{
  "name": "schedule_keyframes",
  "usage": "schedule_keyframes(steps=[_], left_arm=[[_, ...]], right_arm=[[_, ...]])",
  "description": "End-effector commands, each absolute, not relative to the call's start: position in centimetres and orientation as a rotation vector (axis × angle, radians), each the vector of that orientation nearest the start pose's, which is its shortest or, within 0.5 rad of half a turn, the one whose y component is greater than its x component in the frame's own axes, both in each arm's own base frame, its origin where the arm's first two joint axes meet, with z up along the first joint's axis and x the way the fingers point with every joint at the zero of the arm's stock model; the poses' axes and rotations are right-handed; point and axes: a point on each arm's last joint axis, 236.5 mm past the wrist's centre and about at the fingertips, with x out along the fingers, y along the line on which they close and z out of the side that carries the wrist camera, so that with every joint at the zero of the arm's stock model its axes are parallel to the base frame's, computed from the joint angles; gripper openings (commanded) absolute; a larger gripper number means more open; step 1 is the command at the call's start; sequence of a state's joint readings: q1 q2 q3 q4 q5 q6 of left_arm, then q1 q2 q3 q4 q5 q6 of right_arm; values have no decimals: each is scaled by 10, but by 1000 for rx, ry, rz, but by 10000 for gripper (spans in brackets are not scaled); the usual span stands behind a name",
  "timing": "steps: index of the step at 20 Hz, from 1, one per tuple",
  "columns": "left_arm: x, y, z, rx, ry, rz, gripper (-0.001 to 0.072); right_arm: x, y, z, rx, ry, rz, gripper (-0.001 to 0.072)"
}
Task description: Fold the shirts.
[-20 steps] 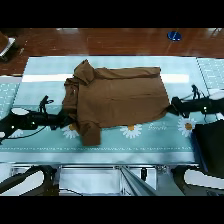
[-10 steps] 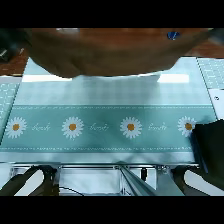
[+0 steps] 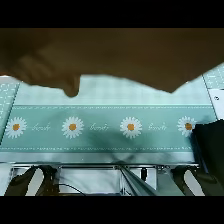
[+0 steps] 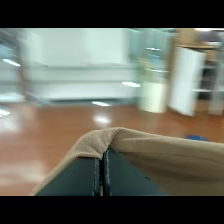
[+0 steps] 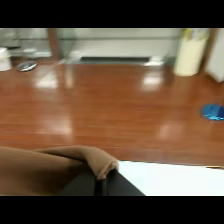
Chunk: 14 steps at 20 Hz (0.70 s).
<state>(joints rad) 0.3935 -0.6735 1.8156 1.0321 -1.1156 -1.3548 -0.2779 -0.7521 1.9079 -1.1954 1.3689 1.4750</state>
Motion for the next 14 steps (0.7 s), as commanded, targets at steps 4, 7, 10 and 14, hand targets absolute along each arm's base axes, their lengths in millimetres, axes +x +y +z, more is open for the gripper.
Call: schedule_keyframes(steps=[4,7,10,14], left_arm=[[155,-11,497,93,-52,63,17],[194,-1,441,5,109,49,17],[251,-3,367,-93,306,-31,17],[329,-28,256,-223,572,-178,17]], right_arm=[[171,14,447,16,255,-10,22],[191,9,421,41,333,-8,22],[229,9,357,110,500,37,22],[301,15,250,220,723,154,23]])
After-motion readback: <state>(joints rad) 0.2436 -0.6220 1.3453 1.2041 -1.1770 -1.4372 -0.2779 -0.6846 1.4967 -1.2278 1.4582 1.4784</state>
